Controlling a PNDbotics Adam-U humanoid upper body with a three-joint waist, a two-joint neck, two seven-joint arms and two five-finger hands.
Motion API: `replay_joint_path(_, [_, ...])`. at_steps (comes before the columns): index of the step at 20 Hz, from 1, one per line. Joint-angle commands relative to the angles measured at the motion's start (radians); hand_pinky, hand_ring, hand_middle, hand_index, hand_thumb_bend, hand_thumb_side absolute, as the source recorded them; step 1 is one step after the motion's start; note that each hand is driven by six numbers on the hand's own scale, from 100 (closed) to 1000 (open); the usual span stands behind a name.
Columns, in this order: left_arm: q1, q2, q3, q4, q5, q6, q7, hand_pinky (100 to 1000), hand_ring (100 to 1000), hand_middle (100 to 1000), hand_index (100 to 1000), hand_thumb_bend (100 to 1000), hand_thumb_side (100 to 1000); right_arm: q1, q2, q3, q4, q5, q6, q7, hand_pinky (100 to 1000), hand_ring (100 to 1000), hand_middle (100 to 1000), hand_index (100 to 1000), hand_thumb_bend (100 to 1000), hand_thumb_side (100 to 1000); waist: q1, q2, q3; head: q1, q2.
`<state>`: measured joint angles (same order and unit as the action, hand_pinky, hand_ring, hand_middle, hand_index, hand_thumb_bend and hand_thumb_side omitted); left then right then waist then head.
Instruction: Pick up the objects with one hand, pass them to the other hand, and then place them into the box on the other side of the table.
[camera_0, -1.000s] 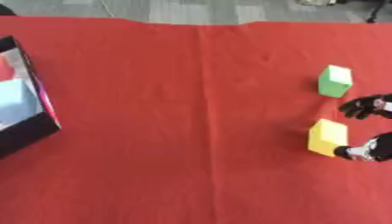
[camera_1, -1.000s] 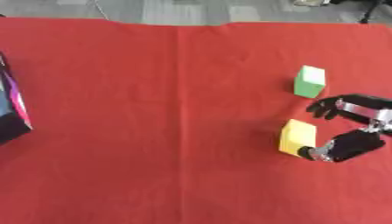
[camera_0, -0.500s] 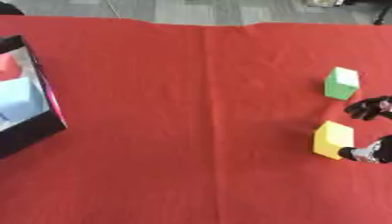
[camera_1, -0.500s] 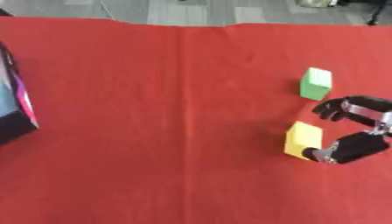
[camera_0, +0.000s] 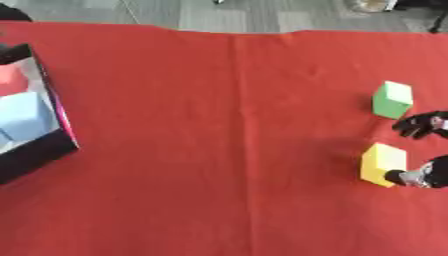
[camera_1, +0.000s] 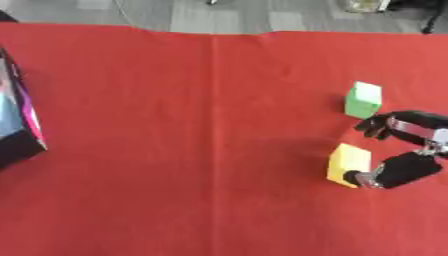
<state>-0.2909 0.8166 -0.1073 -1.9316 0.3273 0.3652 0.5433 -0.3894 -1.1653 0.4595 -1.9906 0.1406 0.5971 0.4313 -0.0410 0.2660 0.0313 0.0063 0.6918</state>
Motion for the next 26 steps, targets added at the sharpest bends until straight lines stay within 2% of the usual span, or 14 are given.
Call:
replay_joint_path(1, [-0.007, 0.025, 0.015, -0.018, -0.003, 0.0, 0.003, 822, 745, 707, 771, 100, 883, -0.017, -0.017, -0.006, -0.009, 0.01, 0.004, 0.012, 974, 876, 835, 921, 481, 394, 0.007, 0.0, 0.001, -0.002, -0.012])
replay_joint_path(17, [-0.007, 0.025, 0.013, -0.019, -0.004, 0.002, 0.002, 823, 735, 706, 771, 100, 882, -0.028, -0.003, 0.011, -0.009, 0.016, 0.025, 0.038, 974, 878, 838, 921, 487, 394, 0.007, -0.001, 0.006, -0.003, -0.015])
replay_joint_path(26, [-0.005, 0.022, 0.014, -0.022, -0.003, 0.003, 0.003, 823, 734, 706, 771, 100, 883, -0.024, 0.006, 0.01, -0.009, 0.049, 0.067, 0.057, 978, 882, 841, 924, 481, 392, 0.011, 0.002, 0.007, -0.006, -0.017])
